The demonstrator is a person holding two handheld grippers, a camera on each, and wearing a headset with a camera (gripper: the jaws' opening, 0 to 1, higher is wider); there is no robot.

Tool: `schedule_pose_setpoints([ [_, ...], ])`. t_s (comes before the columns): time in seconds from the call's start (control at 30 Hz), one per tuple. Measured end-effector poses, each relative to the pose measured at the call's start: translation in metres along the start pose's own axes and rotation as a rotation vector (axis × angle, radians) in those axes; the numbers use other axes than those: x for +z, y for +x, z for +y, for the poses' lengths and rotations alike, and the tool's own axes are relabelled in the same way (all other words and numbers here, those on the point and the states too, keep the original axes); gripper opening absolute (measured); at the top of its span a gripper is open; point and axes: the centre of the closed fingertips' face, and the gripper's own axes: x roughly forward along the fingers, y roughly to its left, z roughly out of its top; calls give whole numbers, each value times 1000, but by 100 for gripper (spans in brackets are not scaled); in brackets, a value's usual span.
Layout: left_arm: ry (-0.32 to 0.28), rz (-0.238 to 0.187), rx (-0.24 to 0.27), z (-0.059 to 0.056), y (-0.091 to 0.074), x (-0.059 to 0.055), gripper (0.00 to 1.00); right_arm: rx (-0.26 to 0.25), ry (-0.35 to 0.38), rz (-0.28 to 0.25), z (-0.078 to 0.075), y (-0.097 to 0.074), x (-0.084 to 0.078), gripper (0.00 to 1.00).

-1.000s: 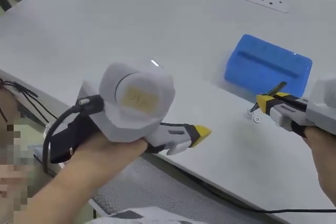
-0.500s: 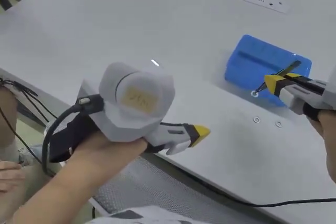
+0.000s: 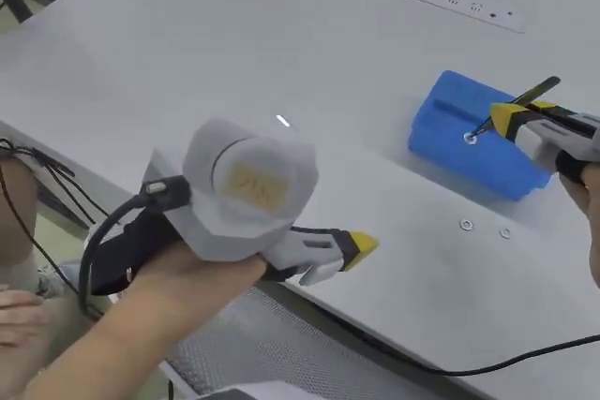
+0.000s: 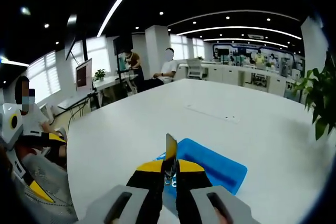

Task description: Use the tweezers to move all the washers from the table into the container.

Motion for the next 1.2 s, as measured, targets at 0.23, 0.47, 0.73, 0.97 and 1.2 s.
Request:
schedule_pose_setpoints([
  [0.23,-7,8,-3,1,2,-3,95,-25,-5,30,-18,17,-16,4],
  [0.47,-5,11,-6,0,3,-4,95,-47,-2,66,-19,23,-36,4],
  [0.73,-9,19,-5,1,3,-7,95,-52,0,102,-20,24,-50,4],
  [0.97,-6,21,-2,1,3,-7,95,-55,-1,128,-20,28,-60,4],
  [1.2,-1,29,1,2,5,-10,94,-61,13,125,-20,28,-59,5],
])
